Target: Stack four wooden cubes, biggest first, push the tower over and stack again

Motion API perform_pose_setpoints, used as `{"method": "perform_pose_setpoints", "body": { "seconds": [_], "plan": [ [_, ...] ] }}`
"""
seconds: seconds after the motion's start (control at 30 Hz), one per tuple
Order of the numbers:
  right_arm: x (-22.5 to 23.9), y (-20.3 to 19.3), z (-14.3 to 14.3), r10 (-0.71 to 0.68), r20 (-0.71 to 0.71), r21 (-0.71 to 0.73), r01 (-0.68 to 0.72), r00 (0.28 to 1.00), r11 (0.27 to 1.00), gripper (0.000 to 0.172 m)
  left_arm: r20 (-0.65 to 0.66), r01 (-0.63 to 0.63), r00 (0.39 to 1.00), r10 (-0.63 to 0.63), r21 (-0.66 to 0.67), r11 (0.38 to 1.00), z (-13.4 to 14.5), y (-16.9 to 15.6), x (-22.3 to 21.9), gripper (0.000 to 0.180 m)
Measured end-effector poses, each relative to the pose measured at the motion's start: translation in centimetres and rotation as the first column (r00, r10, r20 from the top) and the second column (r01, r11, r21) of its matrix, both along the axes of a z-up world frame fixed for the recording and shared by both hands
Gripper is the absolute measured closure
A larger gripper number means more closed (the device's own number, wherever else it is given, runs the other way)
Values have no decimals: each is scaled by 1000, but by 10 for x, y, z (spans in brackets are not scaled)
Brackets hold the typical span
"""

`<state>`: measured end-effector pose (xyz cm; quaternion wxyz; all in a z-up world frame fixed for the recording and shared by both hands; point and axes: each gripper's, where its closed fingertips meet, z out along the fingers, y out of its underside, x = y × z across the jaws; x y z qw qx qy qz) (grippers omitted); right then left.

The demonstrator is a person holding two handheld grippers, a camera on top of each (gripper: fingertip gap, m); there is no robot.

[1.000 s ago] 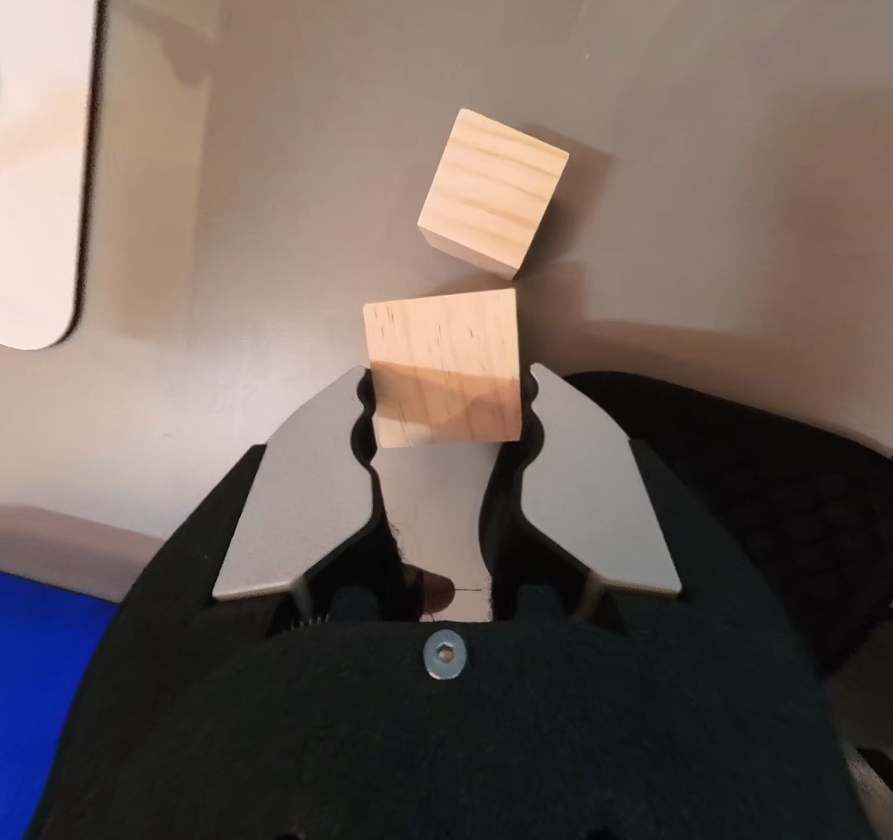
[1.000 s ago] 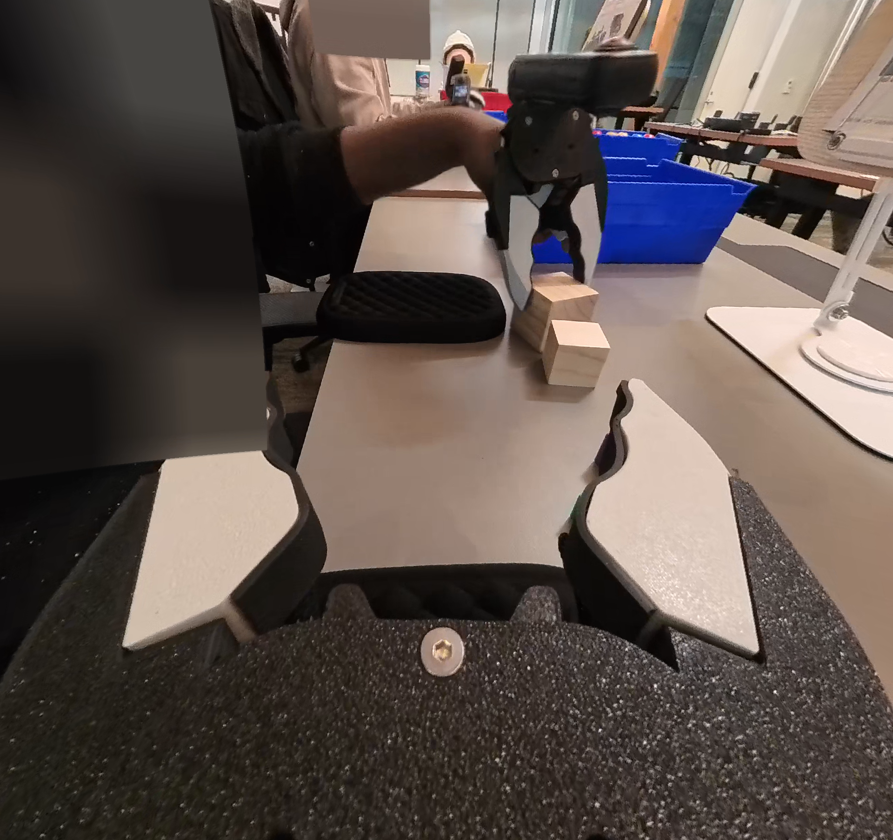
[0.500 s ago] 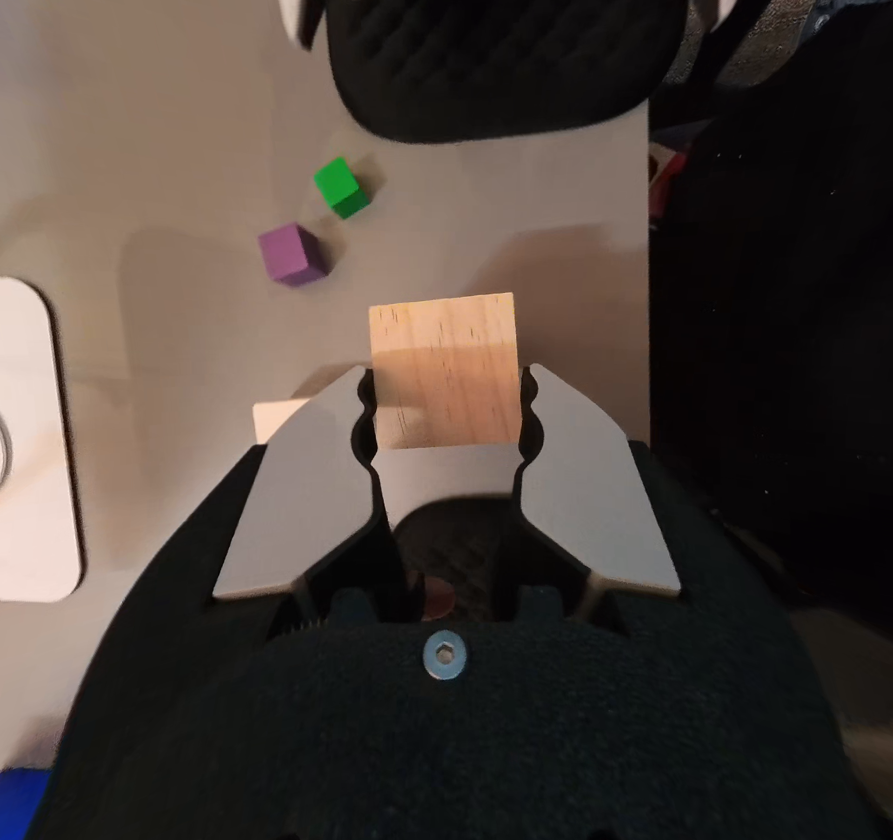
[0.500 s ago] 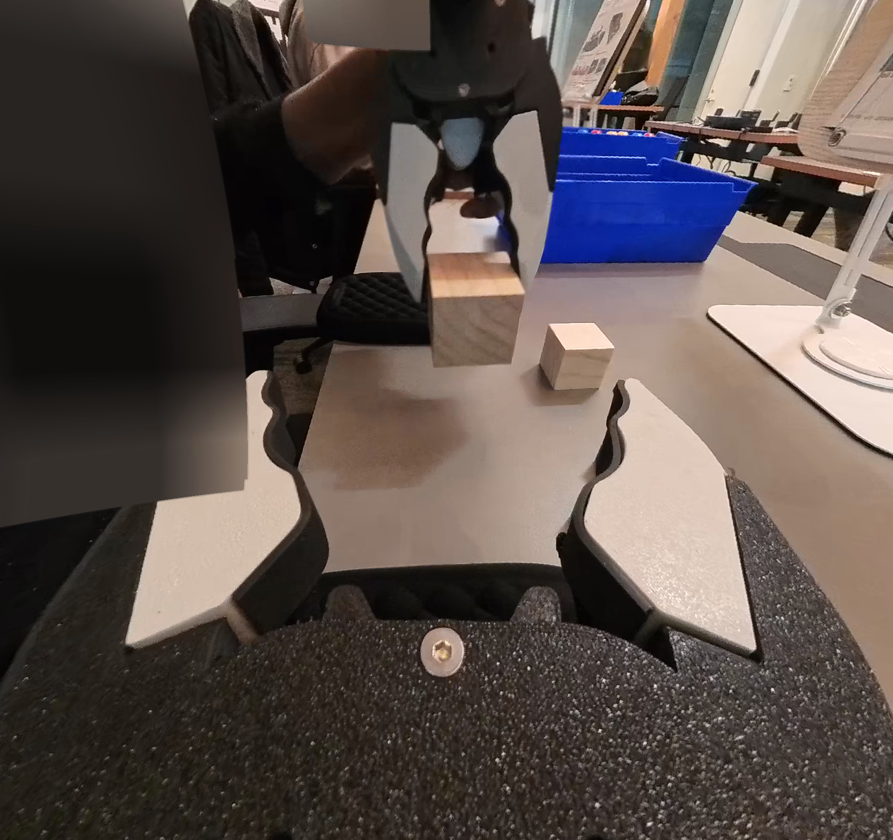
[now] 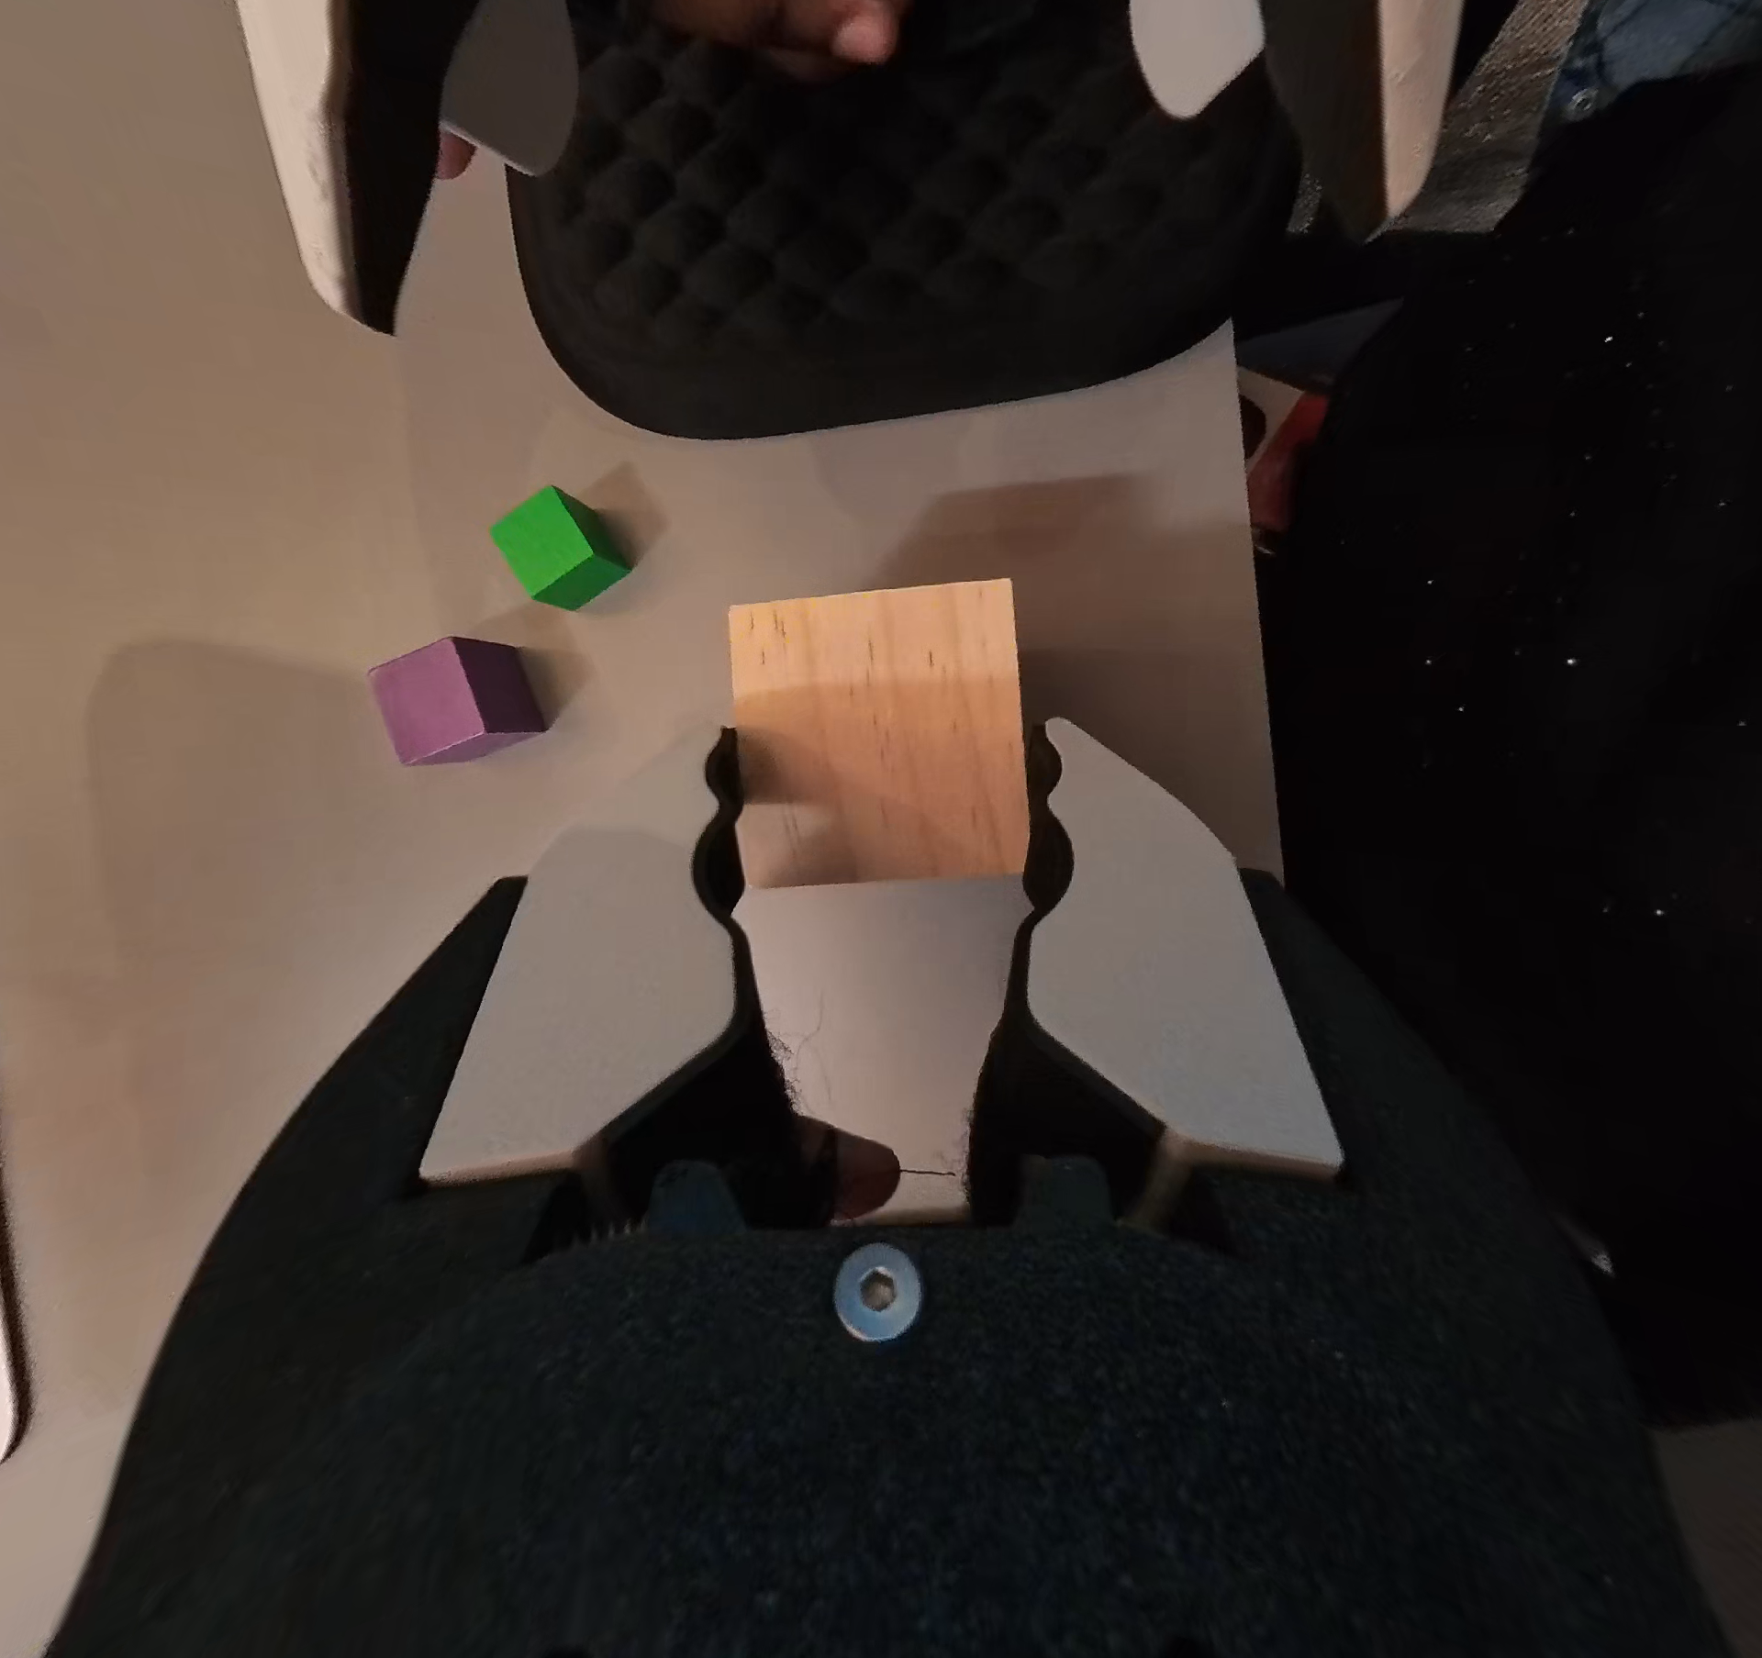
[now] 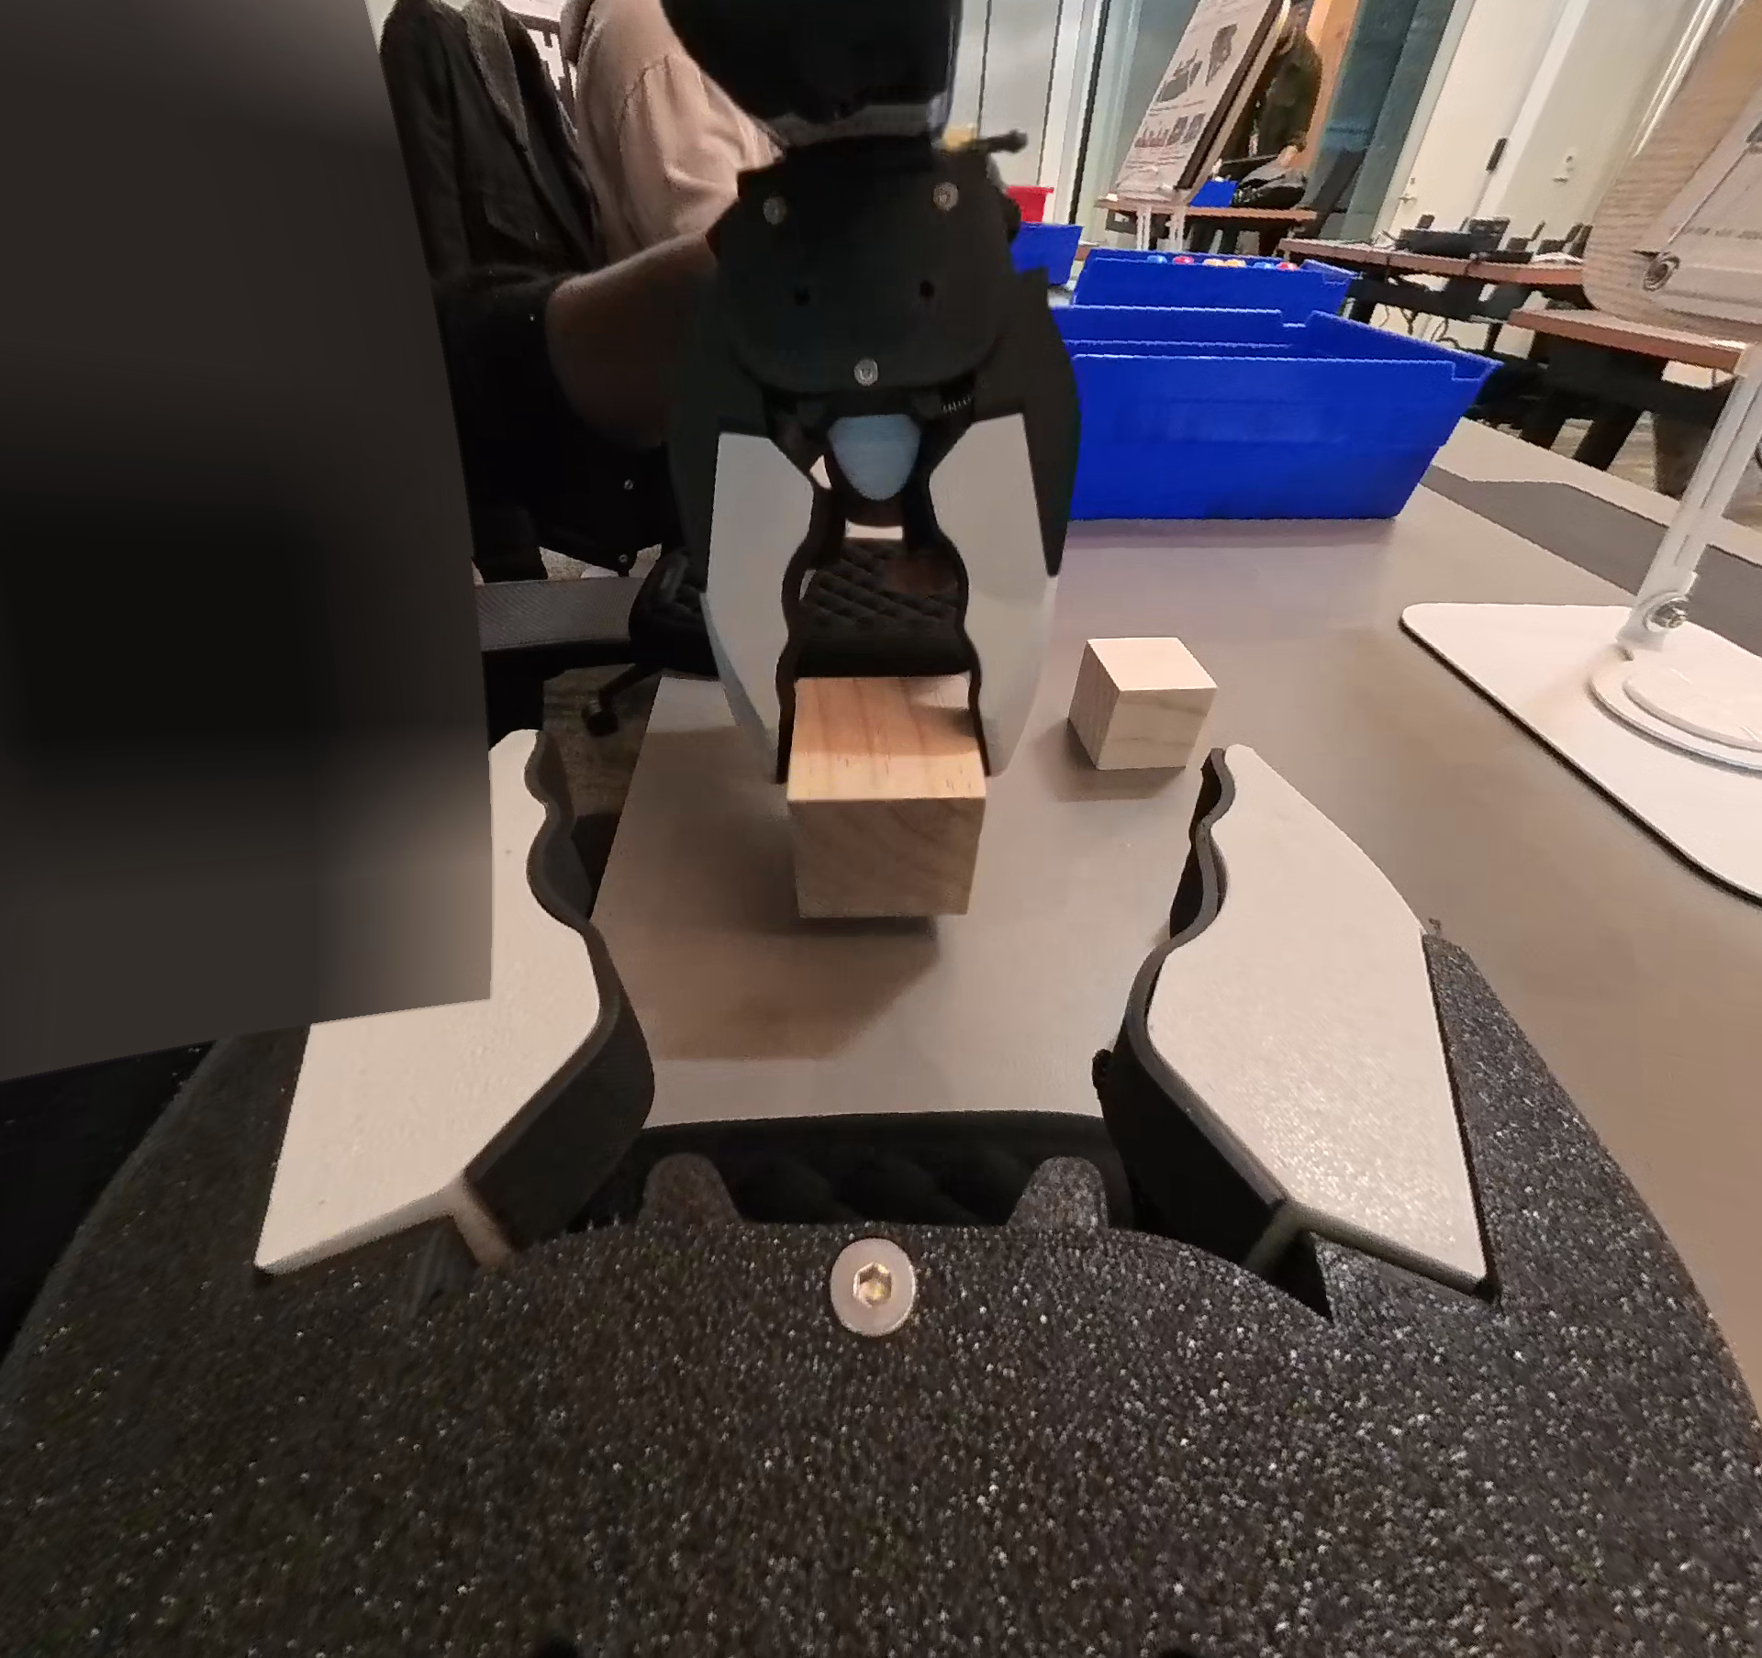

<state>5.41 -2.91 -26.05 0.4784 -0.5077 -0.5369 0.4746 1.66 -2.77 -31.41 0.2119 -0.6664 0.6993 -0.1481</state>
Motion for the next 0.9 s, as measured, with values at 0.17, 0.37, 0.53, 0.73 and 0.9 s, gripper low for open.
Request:
{"method": "perform_pose_setpoints", "body": {
  "seconds": [0.17,0.37,0.53,0.73,0.9],
  "plan": [
    [0,0,0,1,2,-1,-1,1000,1000,52,17,-3,1000,3,-4,1000,-5,1,1,123],
    [0,0,0,0,2,0,0,1000,1000,52,35,-4,999,5,-8,1000,-9,1,1,123],
    [0,0,-1,1,3,1,-1,1000,1000,52,22,-10,1000,10,-7,1000,-13,1,-3,123],
    [0,0,0,0,2,2,0,1000,1000,53,-5,9,1000,-9,-40,999,-13,-4,-5,106],
    [1,0,1,3,-9,-2,-3,1000,1000,53,14,-6,1000,7,-79,997,15,-1,-20,92]
  ]
}}
